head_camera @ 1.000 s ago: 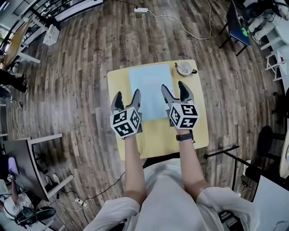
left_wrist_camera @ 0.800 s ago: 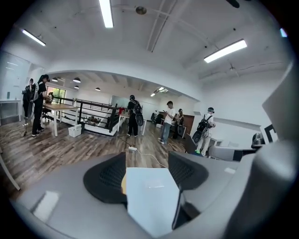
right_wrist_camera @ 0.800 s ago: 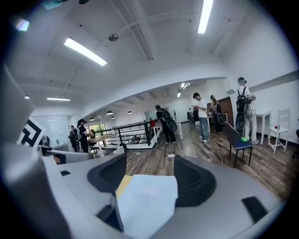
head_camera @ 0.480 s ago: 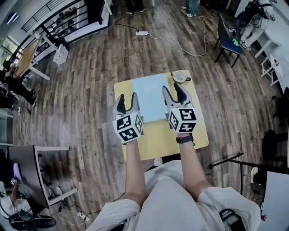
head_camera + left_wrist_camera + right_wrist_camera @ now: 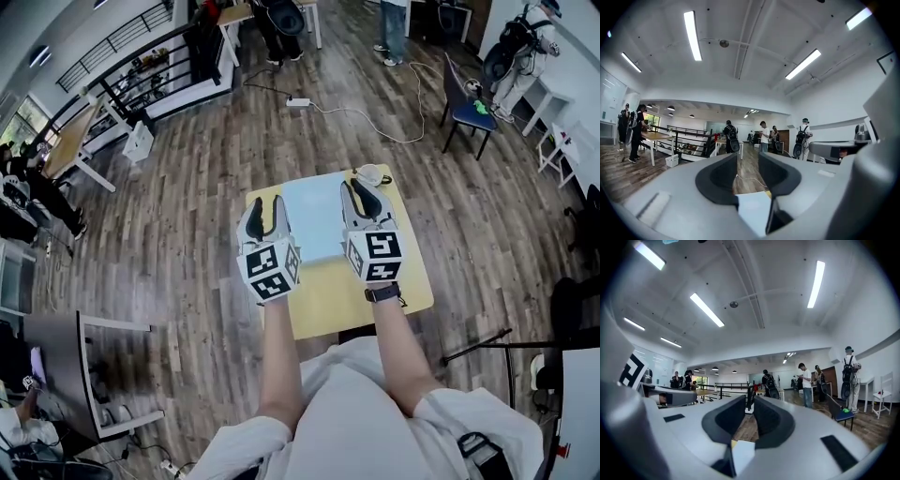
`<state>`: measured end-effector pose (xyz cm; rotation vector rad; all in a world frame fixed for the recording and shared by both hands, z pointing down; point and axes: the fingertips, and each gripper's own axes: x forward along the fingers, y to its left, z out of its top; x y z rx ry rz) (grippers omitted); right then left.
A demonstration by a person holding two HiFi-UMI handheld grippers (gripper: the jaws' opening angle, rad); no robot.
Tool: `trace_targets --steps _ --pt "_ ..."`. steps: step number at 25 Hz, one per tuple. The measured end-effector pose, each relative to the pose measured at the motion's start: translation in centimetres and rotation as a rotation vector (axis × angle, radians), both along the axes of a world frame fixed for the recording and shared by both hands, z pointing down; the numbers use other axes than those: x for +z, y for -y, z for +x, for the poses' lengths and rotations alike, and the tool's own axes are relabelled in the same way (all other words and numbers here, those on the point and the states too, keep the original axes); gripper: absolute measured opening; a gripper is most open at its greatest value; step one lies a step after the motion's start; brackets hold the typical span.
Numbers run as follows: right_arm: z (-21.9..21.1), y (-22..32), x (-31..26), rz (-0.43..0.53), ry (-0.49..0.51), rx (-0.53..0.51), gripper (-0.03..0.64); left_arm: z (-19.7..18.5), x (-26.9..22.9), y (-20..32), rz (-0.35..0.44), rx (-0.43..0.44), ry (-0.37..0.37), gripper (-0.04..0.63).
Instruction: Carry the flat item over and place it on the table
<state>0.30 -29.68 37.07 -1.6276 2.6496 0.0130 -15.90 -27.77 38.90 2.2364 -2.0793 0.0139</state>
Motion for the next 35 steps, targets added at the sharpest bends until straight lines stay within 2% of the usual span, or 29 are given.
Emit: trace_targets --steps 4,9,14,24,29,35 --pt "0.2 -1.1 -0.5 0.012 0.007 0.008 0.045 0.2 -0.4 -1.0 0.016 -0.001 0.006 0.102" --pt "0.3 -1.4 0.5 -0.040 0.024 0.011 0.036 0.4 -0.7 -2.1 0.019 -0.002 0.015 0.054" --pt "-0.4 -1.6 -0.2 -0.032 0.019 -0.005 0.026 -0.1 -1.4 -2.5 0.027 -0.021 0.023 0.011" --pt "-1.3 -1.2 0.1 -0.032 -0.004 -0.023 0.025 -0.6 -0.5 -1.7 0.014 -0.023 -0.005 0.011" --pt "-1.0 -0.2 2.5 -0.071 -0.046 -0.020 0.025 -0.3 1.7 -0.8 -0.016 -0.032 -0.028 0.011" --pt "-1.5 3.3 4.9 -0.113 -0.044 -0.010 0.025 -0.7 4.3 3.1 -0.049 -0.004 -0.038 0.011"
